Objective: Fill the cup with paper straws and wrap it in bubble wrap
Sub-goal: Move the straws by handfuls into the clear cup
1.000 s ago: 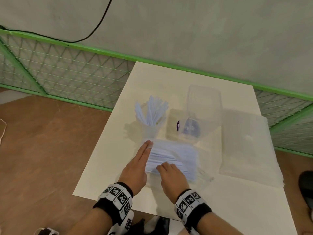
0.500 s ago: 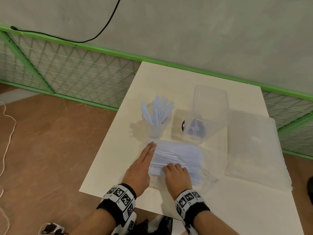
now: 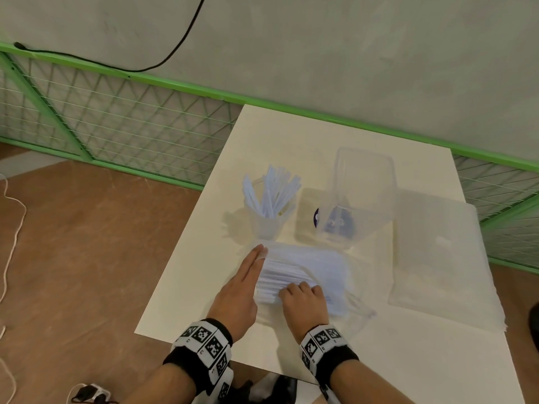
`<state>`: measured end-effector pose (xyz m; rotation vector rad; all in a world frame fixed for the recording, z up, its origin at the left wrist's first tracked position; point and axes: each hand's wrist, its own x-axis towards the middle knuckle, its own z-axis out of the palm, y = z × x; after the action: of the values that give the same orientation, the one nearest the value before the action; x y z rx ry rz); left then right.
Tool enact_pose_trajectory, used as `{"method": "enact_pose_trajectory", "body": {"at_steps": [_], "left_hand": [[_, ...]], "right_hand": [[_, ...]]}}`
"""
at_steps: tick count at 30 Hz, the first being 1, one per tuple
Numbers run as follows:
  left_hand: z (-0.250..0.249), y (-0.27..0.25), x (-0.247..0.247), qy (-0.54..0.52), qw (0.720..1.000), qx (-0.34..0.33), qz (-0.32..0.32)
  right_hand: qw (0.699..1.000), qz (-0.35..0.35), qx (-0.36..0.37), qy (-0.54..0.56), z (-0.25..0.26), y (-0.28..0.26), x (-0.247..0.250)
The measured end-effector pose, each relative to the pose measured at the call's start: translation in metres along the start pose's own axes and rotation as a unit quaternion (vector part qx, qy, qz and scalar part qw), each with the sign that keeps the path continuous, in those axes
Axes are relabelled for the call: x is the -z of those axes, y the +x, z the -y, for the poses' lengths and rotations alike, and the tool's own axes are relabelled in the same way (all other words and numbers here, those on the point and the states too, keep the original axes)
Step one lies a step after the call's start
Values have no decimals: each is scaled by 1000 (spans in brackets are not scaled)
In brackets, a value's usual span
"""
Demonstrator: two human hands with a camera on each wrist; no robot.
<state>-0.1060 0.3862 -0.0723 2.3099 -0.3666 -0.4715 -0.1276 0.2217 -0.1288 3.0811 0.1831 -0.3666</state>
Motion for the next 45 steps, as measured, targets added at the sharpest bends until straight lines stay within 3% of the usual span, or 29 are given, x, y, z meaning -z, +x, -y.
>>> {"method": "enact_pose_trajectory", "body": {"at_steps": [11,15,19,29,32,38,45], "left_hand": [[-4,2,1,4,1000,12,11],[-3,0,0,5,1000,15,11],[-1,1,1,2,1000,13,9],[1,2,1,9,1000,10,12],[-1,2,1,16,1000,9,11],[-1,3,2,13,1000,6,12],[1,5,3,5,1000,2,7]], "right_hand": [[998,52,-25,5,4,7,-3],[996,81,13,-35,2,5,10],[998,59,29,-1,-5,5,9],[996,87,18,22,-5,2,9],[997,67,30,-8,-6,6,6],[994,94,29,-42,-1,6,10],[996,60,18,68,-12,-2,20]]}}
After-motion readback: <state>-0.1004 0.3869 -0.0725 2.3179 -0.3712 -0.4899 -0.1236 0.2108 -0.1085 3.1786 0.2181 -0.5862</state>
